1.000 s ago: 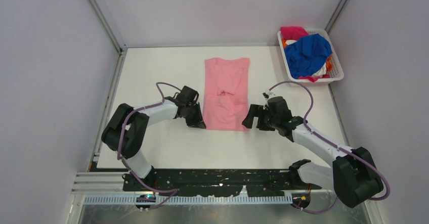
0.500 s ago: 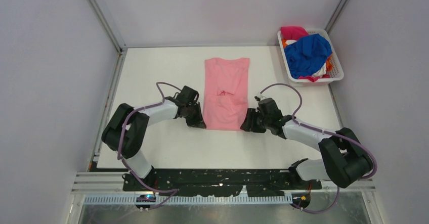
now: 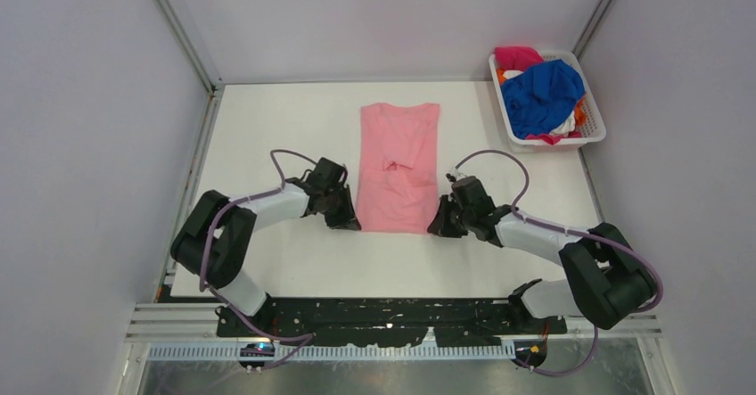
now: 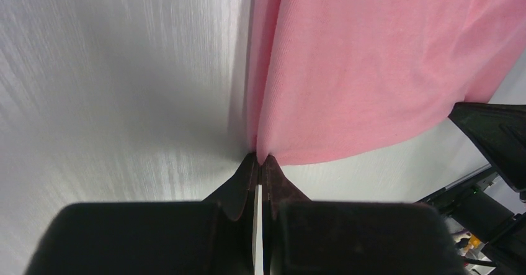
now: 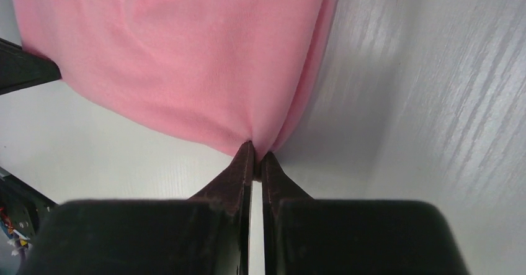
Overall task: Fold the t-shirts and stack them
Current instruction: Grab one side of the 2/3 rectangular tshirt with both arms, then fold the long partially folded tshirt into a neat square
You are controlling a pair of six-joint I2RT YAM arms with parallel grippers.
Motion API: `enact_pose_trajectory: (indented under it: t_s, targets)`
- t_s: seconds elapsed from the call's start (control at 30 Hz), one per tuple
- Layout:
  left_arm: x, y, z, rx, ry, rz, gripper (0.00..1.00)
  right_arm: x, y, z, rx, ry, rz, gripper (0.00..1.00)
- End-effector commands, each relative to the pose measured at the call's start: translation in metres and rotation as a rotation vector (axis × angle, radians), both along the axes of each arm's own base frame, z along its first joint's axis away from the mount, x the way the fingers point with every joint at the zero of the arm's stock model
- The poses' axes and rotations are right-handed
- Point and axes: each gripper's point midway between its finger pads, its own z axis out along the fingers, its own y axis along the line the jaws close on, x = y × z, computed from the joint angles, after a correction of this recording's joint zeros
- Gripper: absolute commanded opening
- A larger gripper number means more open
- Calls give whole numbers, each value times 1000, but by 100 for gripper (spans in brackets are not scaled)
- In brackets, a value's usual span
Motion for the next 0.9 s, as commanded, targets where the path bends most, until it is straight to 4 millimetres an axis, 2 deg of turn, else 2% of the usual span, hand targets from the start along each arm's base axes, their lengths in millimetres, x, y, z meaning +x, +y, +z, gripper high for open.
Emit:
enact_pose_trajectory:
  t_s: [0.0, 0.2, 0.33, 0.43, 0.47, 0.57, 0.77, 0.87]
  targets:
    - [-31, 18, -7, 65, 12, -10, 0, -19, -6, 4, -17, 8, 38, 5]
    - [-85, 31, 9, 99, -1, -59, 0, -76, -6, 21, 40, 79, 146, 5]
    - [-123, 41, 25, 117, -13, -86, 0, -117, 6, 52, 157, 98, 232, 5]
    - [-143, 40, 46, 87, -58, -113, 0, -135, 7, 72, 197, 102, 268, 5]
    - [-147, 37, 54, 58, -73, -124, 0, -135, 8, 84, 215, 63, 276, 5]
    - [-148, 29, 75, -38, -133, -138, 0, -126, 3, 99, 196, -14, 248, 5]
    - [-114, 27, 114, -64, -298, -81, 0, -89, 4, 131, 175, -171, 172, 5]
    - [-92, 30, 121, -29, -318, -57, 0, -65, -4, 143, 105, -237, 126, 5]
